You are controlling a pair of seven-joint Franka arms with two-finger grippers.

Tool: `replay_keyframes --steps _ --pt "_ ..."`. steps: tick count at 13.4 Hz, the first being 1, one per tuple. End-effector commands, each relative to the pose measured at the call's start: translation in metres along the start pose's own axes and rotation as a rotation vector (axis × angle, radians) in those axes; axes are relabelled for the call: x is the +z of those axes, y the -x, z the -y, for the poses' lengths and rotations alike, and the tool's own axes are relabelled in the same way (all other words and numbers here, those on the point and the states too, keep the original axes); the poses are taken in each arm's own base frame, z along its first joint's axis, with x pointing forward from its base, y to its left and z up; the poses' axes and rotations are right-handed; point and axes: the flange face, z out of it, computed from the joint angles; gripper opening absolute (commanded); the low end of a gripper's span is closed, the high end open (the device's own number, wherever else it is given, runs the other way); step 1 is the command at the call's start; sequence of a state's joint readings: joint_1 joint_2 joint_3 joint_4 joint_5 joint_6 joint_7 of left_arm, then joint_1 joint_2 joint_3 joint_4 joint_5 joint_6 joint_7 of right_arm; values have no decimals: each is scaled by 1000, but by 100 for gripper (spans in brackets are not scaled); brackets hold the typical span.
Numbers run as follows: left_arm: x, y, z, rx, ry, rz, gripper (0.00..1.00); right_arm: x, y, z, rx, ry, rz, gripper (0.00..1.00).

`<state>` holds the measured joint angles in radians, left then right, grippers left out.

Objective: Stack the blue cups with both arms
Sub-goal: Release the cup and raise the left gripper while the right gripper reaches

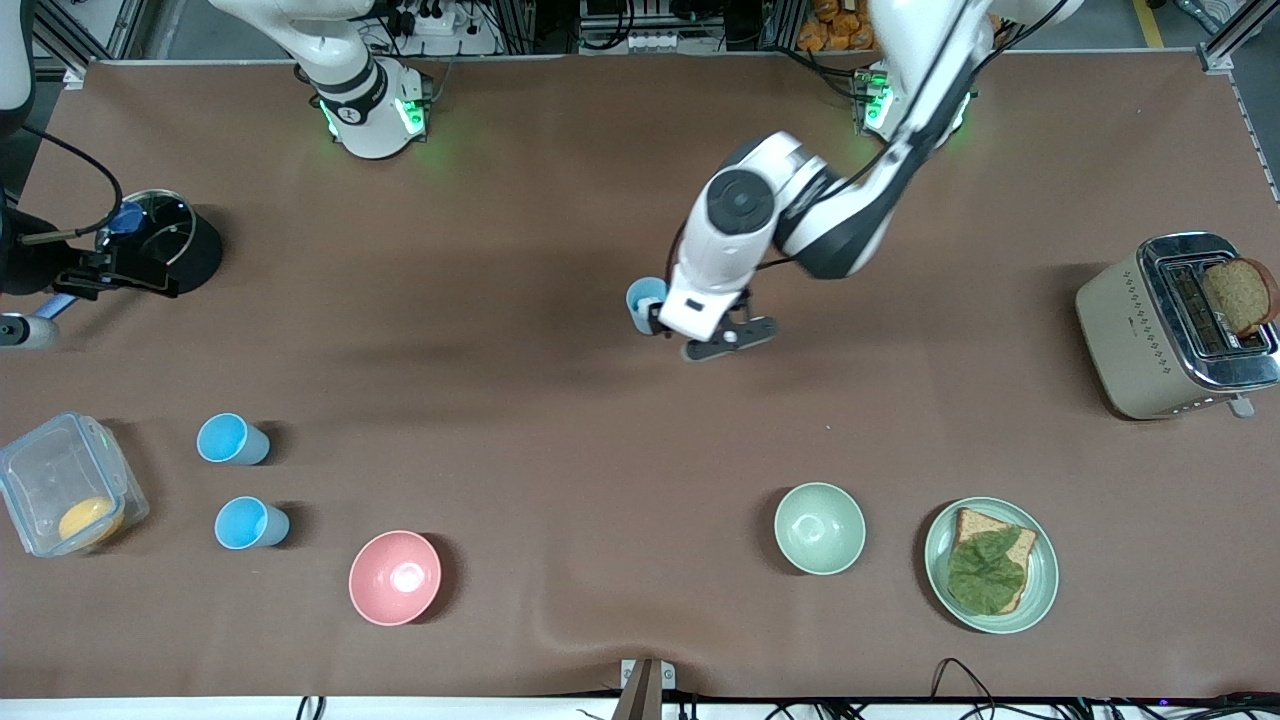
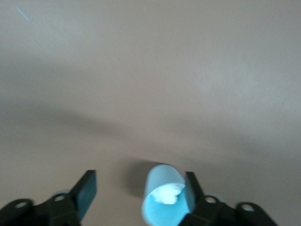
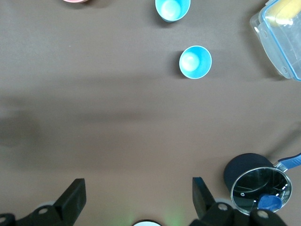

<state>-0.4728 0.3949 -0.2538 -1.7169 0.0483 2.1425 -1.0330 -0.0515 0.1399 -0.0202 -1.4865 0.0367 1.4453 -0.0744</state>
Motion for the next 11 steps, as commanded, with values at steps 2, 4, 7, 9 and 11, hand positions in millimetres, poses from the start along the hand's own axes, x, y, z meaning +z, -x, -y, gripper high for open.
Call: replay_keyframes --steps 2,4,7,9,11 --pt "-90 -39 55 50 -25 -88 100 0 -4 1 7 -12 5 100" --pt "-126 -57 83 53 -21 -118 100 4 -7 -1 6 -13 13 100" --pt "-168 -101 133 65 -38 -130 100 50 -35 -4 13 -12 86 100" --pt "-190 -121 163 105 -62 -116 100 66 -49 -8 12 -14 99 100" --pt "-214 -137 195 135 -74 -119 100 89 -73 -14 24 5 57 100"
